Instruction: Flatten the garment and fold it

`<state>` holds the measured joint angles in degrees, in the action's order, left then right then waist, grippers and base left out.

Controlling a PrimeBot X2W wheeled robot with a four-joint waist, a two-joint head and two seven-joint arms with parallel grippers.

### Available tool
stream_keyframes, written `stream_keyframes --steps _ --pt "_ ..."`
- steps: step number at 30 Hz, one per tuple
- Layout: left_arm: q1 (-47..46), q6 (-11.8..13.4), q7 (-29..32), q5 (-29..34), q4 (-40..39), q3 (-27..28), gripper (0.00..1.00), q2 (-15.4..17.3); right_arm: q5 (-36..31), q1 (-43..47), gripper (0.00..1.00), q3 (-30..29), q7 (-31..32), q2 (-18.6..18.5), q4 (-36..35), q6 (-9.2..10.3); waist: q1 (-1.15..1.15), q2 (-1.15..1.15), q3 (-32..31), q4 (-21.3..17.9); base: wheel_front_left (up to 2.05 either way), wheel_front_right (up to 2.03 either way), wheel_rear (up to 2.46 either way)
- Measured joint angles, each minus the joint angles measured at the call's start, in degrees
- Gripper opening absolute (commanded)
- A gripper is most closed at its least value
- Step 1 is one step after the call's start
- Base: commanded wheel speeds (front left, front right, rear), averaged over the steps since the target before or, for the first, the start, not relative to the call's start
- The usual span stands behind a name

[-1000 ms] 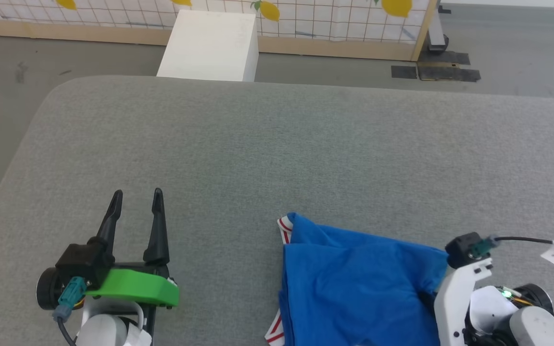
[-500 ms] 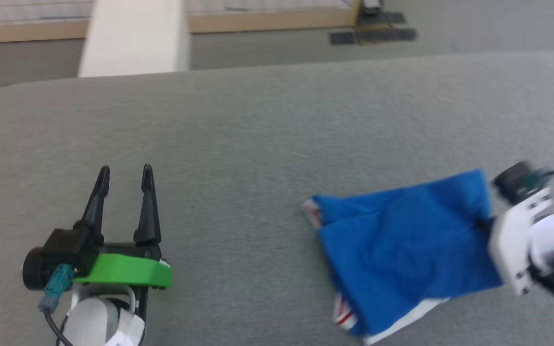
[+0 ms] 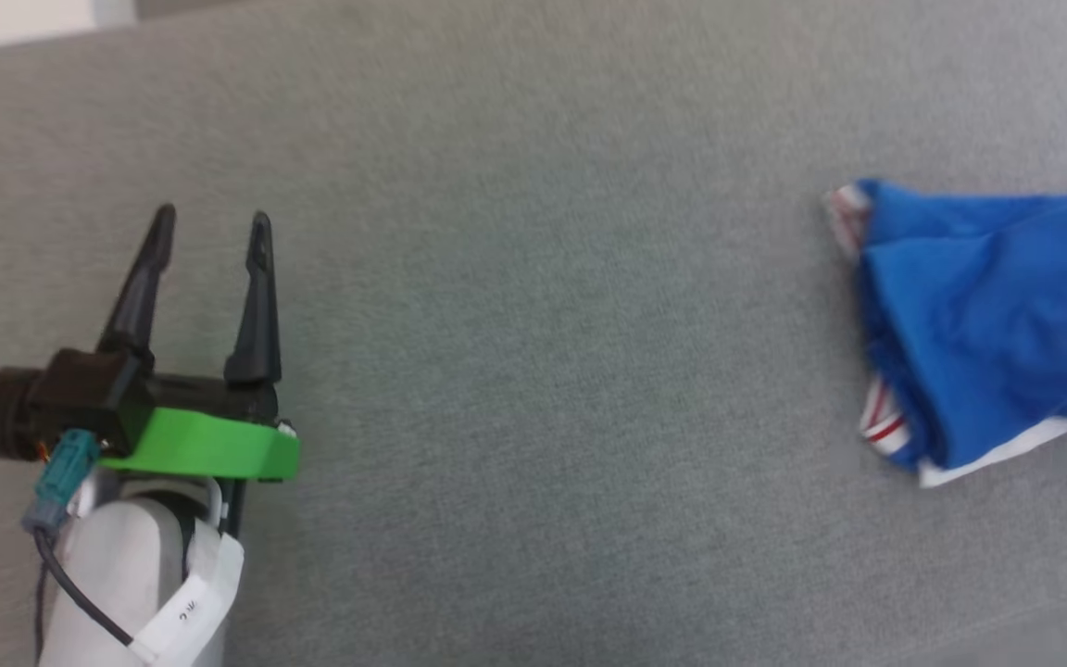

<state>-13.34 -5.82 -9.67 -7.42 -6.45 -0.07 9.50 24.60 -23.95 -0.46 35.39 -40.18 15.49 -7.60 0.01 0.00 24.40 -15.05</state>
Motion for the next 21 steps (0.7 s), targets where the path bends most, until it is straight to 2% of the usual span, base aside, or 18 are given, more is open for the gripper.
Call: stream_keyframes --steps 6,15,16,17,21 --pt "-1.03 0.0 2.64 1.43 -4.09 0.27 1.0 1.92 -4.06 -4.3 0.0 -6.68 -4.3 0.32 7.35 -0.01 0.0 0.0 6.58 -1.66 0.0 0.0 0.0" --pt "-1.13 0.35 5.13 1.9 -9.89 1.57 1.0 4.07 -10.74 -11.87 0.0 -15.28 -9.23 2.87 16.33 -0.01 0.01 0.0 14.27 -2.43 0.0 0.0 0.0" --pt "-1.13 0.4 5.42 1.9 -10.45 1.57 1.0 4.25 -11.38 -12.42 0.41 -15.96 -9.58 3.23 17.03 -0.01 0.01 0.0 14.78 -2.48 0.0 0.0 0.0" --pt "-1.13 0.4 5.65 1.91 -11.07 1.59 1.0 4.49 -12.56 -12.91 1.0 -16.4 -9.78 3.43 17.79 -0.01 0.01 0.0 15.33 -2.55 0.0 0.0 0.0" --pt "-1.13 0.6 6.14 1.91 -12.78 1.7 1.0 4.9 -15.59 -14.84 1.0 -18.68 -12.12 4.16 19.85 0.0 0.0 0.0 16.7 -2.89 0.0 0.0 0.0"
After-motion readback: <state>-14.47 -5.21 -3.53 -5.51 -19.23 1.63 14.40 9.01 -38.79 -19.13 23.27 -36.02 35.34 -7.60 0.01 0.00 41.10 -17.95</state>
